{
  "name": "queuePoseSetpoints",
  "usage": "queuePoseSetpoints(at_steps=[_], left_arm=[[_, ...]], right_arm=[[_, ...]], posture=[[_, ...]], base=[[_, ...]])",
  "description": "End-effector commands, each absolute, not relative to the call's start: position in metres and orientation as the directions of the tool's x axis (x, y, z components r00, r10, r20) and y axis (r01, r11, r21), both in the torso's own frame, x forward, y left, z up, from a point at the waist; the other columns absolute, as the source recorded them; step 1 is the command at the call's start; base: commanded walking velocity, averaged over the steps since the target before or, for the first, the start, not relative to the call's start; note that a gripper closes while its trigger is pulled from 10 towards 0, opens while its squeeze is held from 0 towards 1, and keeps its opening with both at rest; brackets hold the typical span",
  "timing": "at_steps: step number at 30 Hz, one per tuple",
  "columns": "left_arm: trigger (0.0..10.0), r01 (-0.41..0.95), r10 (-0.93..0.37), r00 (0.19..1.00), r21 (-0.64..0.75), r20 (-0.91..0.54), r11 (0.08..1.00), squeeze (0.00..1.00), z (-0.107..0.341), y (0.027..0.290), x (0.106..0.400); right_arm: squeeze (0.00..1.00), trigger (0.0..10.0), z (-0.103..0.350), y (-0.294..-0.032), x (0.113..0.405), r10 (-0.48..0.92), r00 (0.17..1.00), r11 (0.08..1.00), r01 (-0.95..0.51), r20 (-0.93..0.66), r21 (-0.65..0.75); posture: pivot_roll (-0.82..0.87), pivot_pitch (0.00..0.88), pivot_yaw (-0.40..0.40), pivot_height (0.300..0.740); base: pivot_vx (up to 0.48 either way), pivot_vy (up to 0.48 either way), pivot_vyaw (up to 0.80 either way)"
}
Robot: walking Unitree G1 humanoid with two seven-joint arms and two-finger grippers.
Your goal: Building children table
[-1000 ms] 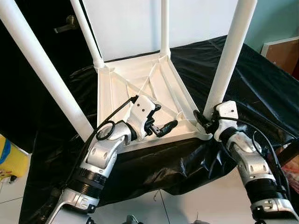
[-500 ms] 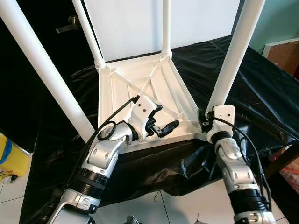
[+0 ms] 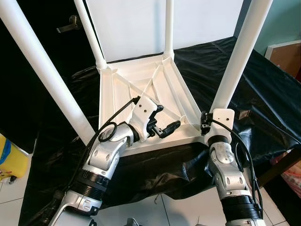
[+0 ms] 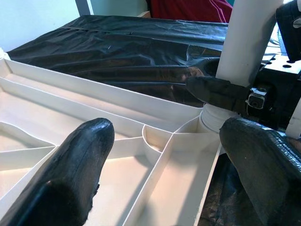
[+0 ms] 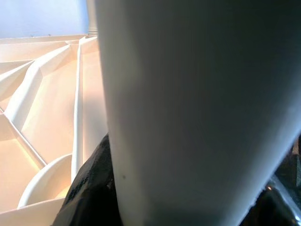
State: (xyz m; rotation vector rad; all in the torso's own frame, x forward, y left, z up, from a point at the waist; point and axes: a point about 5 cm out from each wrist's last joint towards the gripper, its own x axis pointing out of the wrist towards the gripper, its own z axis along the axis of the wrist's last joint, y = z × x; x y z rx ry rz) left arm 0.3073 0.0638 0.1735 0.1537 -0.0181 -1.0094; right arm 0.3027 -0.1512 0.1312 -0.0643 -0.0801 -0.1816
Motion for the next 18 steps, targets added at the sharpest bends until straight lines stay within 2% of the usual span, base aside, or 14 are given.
queuePoseSetpoints(at_steps=[1,2,12,15,17,18], left_arm=[[10.0,0.828,-0.831,0.554,0.145,-0.061,0.541,0.0,0.172,0.069,0.308],[10.0,0.828,-0.83,0.554,0.144,-0.061,0.542,0.0,0.171,0.07,0.307],[10.0,0.816,-0.817,0.572,0.148,-0.068,0.558,0.0,0.17,0.076,0.307],[10.0,0.817,-0.818,0.57,0.149,-0.074,0.556,0.0,0.168,0.077,0.304],[10.0,0.818,-0.818,0.57,0.15,-0.075,0.555,0.0,0.168,0.077,0.303],[10.0,0.82,-0.82,0.568,0.147,-0.078,0.554,0.0,0.167,0.077,0.302]], right_arm=[[0.0,10.0,0.125,-0.156,0.3,-0.194,0.98,0.979,0.196,0.053,-0.047],[1.0,10.0,0.129,-0.155,0.3,-0.172,0.982,0.984,0.175,0.075,-0.043],[1.0,10.0,0.146,-0.158,0.298,0.008,0.982,0.999,0.001,0.187,-0.049],[1.0,10.0,0.147,-0.166,0.294,0.15,0.969,0.988,-0.139,0.195,-0.069],[1.0,10.0,0.147,-0.167,0.293,0.174,0.965,0.984,-0.162,0.196,-0.073],[0.0,10.0,0.145,-0.172,0.293,0.22,0.958,0.975,-0.208,0.182,-0.083]], posture=[[-0.13,0.0,0.066,0.74],[-0.12,0.0,0.062,0.74],[-0.12,0.0,0.056,0.74],[-0.11,0.019,0.054,0.74],[-0.11,0.019,0.054,0.74],[-0.11,0.026,0.054,0.74]], base=[[0.0,0.0,0.0],[0.0,0.0,0.0],[0.0,0.0,0.0],[0.0,0.0,0.0],[0.0,0.0,0.0],[0.0,0.0,0.0]])
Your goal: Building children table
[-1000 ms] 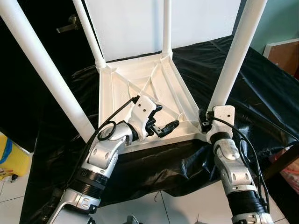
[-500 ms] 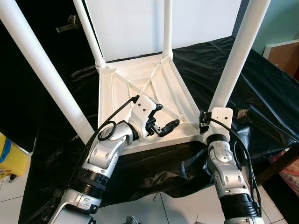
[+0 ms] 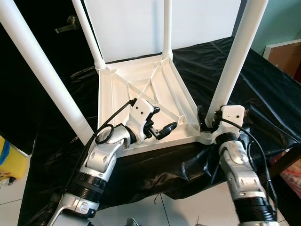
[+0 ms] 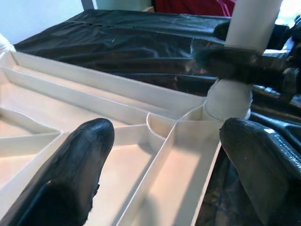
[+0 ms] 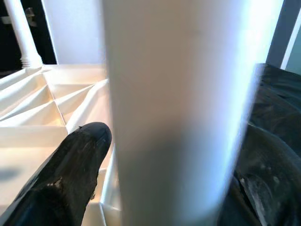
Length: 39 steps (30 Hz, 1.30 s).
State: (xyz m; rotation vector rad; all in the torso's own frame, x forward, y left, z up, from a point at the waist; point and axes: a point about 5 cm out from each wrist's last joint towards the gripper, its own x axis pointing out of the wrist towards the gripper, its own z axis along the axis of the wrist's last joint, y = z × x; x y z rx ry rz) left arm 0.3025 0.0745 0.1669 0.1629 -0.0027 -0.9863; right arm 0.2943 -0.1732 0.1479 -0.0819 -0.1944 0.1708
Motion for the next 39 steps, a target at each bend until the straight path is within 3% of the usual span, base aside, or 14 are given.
queuePoseSetpoints(at_steps=[1,3,9,22,26,27,30,31,39], left_arm=[[10.0,0.82,-0.82,0.568,0.147,-0.078,0.554,0.0,0.167,0.077,0.302],[10.0,0.822,-0.822,0.564,0.144,-0.081,0.55,0.0,0.165,0.077,0.298],[10.0,0.824,-0.824,0.561,0.143,-0.079,0.547,0.0,0.165,0.076,0.295],[10.0,0.826,-0.828,0.556,0.152,-0.073,0.542,0.0,0.169,0.075,0.297],[10.0,0.826,-0.828,0.557,0.152,-0.071,0.543,0.0,0.172,0.075,0.298],[10.0,0.827,-0.829,0.555,0.153,-0.07,0.541,0.0,0.172,0.074,0.298],[10.0,0.828,-0.83,0.553,0.155,-0.07,0.539,0.0,0.173,0.074,0.298],[10.0,0.828,-0.83,0.554,0.155,-0.07,0.54,0.0,0.173,0.074,0.298],[10.0,0.823,-0.825,0.561,0.148,-0.067,0.548,0.0,0.172,0.075,0.298]], right_arm=[[0.0,10.0,0.145,-0.172,0.293,0.22,0.958,0.975,-0.208,0.182,-0.083],[0.0,10.0,0.141,-0.184,0.293,0.327,0.935,0.944,-0.315,0.14,-0.1],[0.0,10.0,0.14,-0.191,0.296,0.45,0.888,0.891,-0.438,0.1,-0.122],[0.0,10.0,0.143,-0.196,0.32,0.575,0.818,0.801,-0.564,-0.004,-0.2],[0.0,10.0,0.14,-0.189,0.324,0.661,0.749,0.725,-0.655,-0.053,-0.215],[0.0,7.1,0.139,-0.188,0.323,0.677,0.733,0.707,-0.673,-0.064,-0.217],[0.0,7.1,0.137,-0.188,0.323,0.694,0.716,0.69,-0.691,-0.075,-0.217],[0.0,0.0,0.135,-0.189,0.323,0.696,0.714,0.687,-0.694,-0.077,-0.218],[0.0,0.0,0.127,-0.201,0.315,0.656,0.75,0.725,-0.657,-0.083,-0.205]], posture=[[-0.11,0.026,0.054,0.74],[-0.1,0.04,0.055,0.74],[-0.09,0.057,0.06,0.74],[-0.08,0.058,0.072,0.74],[-0.08,0.052,0.076,0.74],[-0.08,0.049,0.075,0.74],[-0.08,0.05,0.076,0.74],[-0.08,0.049,0.075,0.74],[-0.09,0.059,0.067,0.74]], base=[[0.0,0.0,0.0],[0.0,0.0,0.0],[0.0,0.0,0.0],[0.0,0.0,0.0],[0.0,0.0,0.0],[0.0,0.0,0.0],[0.0,0.0,0.0],[0.0,0.0,0.0],[0.0,0.0,0.0]])
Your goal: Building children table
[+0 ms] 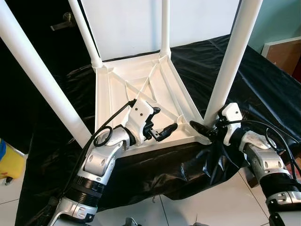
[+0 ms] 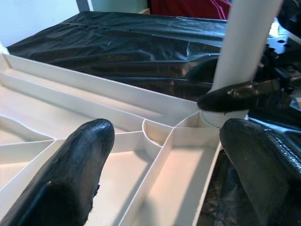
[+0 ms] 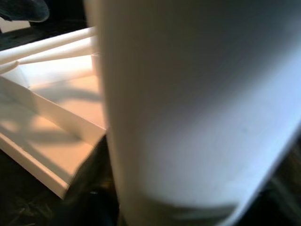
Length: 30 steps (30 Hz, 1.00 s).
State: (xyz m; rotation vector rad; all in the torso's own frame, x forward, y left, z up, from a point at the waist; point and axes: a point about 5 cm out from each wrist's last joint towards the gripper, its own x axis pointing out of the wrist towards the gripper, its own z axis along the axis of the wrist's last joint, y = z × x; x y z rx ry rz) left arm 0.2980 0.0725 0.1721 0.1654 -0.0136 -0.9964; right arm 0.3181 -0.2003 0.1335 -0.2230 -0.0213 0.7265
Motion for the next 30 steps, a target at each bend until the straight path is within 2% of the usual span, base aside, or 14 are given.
queuePoseSetpoints(at_steps=[1,2,3,4,7,10,15,17,25,30], left_arm=[[10.0,0.823,-0.825,0.561,0.148,-0.067,0.548,0.0,0.172,0.075,0.298],[10.0,0.823,-0.825,0.561,0.147,-0.068,0.548,0.0,0.172,0.074,0.298],[10.0,0.823,-0.825,0.561,0.147,-0.068,0.548,0.0,0.172,0.074,0.298],[10.0,0.824,-0.825,0.561,0.145,-0.067,0.548,0.0,0.172,0.074,0.297],[10.0,0.825,-0.826,0.559,0.142,-0.068,0.547,0.0,0.171,0.074,0.296],[10.0,0.828,-0.828,0.557,0.133,-0.071,0.545,0.0,0.17,0.073,0.295],[10.0,0.829,-0.829,0.555,0.129,-0.073,0.544,0.0,0.169,0.072,0.295],[10.0,0.83,-0.829,0.553,0.13,-0.077,0.542,0.0,0.168,0.072,0.294],[10.0,0.827,-0.826,0.558,0.137,-0.081,0.546,0.0,0.169,0.073,0.298],[10.0,0.832,-0.832,0.549,0.139,-0.078,0.536,0.0,0.17,0.07,0.299]], right_arm=[[0.0,0.0,0.127,-0.201,0.315,0.656,0.75,0.725,-0.657,-0.083,-0.205],[0.0,4.1,0.126,-0.203,0.314,0.644,0.761,0.738,-0.645,-0.078,-0.199],[0.0,4.1,0.126,-0.203,0.314,0.644,0.761,0.738,-0.645,-0.078,-0.199],[0.0,10.0,0.127,-0.203,0.314,0.632,0.772,0.751,-0.632,-0.07,-0.193],[0.0,10.0,0.128,-0.204,0.314,0.614,0.788,0.769,-0.612,-0.055,-0.185],[0.0,10.0,0.13,-0.203,0.311,0.521,0.854,0.84,-0.514,-0.005,-0.175],[0.0,10.0,0.131,-0.202,0.31,0.474,0.88,0.866,-0.465,0.011,-0.184],[0.0,10.0,0.13,-0.198,0.305,0.386,0.922,0.912,-0.376,0.028,-0.166],[0.0,10.0,0.127,-0.184,0.295,0.254,0.966,0.961,-0.245,0.058,-0.128],[0.0,10.0,0.122,-0.177,0.289,0.03,0.999,0.998,-0.028,0.032,-0.06]], posture=[[-0.09,0.059,0.067,0.74],[-0.09,0.062,0.067,0.74],[-0.09,0.062,0.067,0.74],[-0.09,0.065,0.067,0.74],[-0.09,0.068,0.066,0.74],[-0.1,0.08,0.068,0.74],[-0.1,0.083,0.069,0.74],[-0.1,0.08,0.068,0.74],[-0.11,0.074,0.076,0.74],[-0.12,0.077,0.078,0.74]], base=[[0.0,0.0,0.0],[0.0,0.0,0.0],[0.0,0.0,0.0],[0.0,0.0,0.0],[0.0,0.0,0.0],[0.0,0.0,0.0],[0.0,0.0,0.0],[0.0,0.0,0.0],[0.0,0.0,0.0],[0.0,0.0,0.0]])
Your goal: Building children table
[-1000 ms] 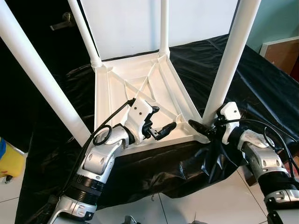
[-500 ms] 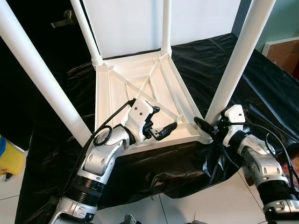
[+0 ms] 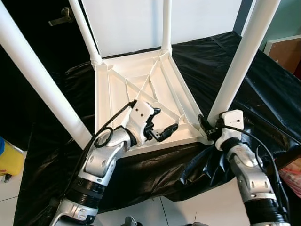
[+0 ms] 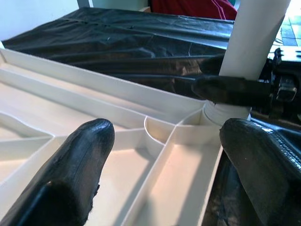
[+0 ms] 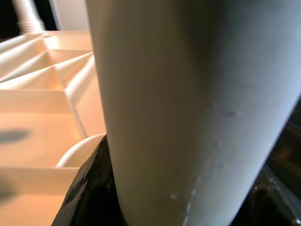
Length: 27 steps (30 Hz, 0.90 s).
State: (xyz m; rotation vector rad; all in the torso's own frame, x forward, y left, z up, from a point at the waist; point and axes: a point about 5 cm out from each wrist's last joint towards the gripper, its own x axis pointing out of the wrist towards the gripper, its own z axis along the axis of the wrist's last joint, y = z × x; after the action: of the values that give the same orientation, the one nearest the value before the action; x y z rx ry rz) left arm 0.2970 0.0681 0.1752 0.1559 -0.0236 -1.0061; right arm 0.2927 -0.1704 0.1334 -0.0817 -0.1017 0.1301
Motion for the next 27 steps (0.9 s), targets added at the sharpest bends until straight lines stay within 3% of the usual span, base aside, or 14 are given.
queuePoseSetpoints(at_steps=[1,4,6,11,22,23,24,27], left_arm=[[10.0,0.832,-0.832,0.549,0.139,-0.078,0.536,0.0,0.17,0.07,0.299],[10.0,0.832,-0.832,0.55,0.137,-0.076,0.537,0.0,0.17,0.069,0.299],[10.0,0.832,-0.832,0.55,0.136,-0.074,0.538,0.0,0.17,0.069,0.299],[10.0,0.831,-0.831,0.552,0.131,-0.07,0.541,0.0,0.17,0.068,0.299],[10.0,0.829,-0.828,0.556,0.129,-0.075,0.545,0.0,0.167,0.07,0.297],[10.0,0.828,-0.828,0.556,0.129,-0.076,0.545,0.0,0.167,0.07,0.297],[10.0,0.828,-0.827,0.557,0.129,-0.076,0.545,0.0,0.166,0.07,0.297],[10.0,0.829,-0.828,0.556,0.129,-0.075,0.545,0.0,0.166,0.069,0.296]], right_arm=[[0.0,10.0,0.122,-0.177,0.289,0.03,0.999,0.998,-0.028,0.032,-0.06],[0.0,10.0,0.12,-0.176,0.284,-0.156,0.988,0.987,0.157,0.019,-0.027],[0.0,10.0,0.119,-0.171,0.282,-0.203,0.979,0.979,0.203,0.018,-0.022],[0.0,10.0,0.118,-0.164,0.28,-0.232,0.973,0.973,0.232,0.01,-0.005],[0.0,10.0,0.131,-0.148,0.279,-0.135,0.988,0.991,0.135,0.078,0.012],[0.63,10.0,0.134,-0.148,0.279,-0.119,0.989,0.993,0.119,0.09,0.013],[1.0,10.0,0.136,-0.148,0.279,-0.106,0.989,0.994,0.105,0.102,0.015],[1.0,10.0,0.14,-0.149,0.279,-0.078,0.989,0.997,0.077,0.126,0.016]], posture=[[-0.12,0.077,0.078,0.74],[-0.13,0.075,0.072,0.74],[-0.13,0.075,0.072,0.74],[-0.13,0.072,0.069,0.74],[-0.12,0.067,0.058,0.74],[-0.12,0.067,0.058,0.74],[-0.12,0.064,0.057,0.74],[-0.12,0.064,0.057,0.74]], base=[[0.0,0.0,0.0],[0.0,0.0,0.0],[0.0,0.0,0.0],[0.0,0.0,0.0],[0.0,0.0,0.0],[0.0,0.0,0.0],[0.0,0.0,0.0],[0.0,0.0,0.0]])
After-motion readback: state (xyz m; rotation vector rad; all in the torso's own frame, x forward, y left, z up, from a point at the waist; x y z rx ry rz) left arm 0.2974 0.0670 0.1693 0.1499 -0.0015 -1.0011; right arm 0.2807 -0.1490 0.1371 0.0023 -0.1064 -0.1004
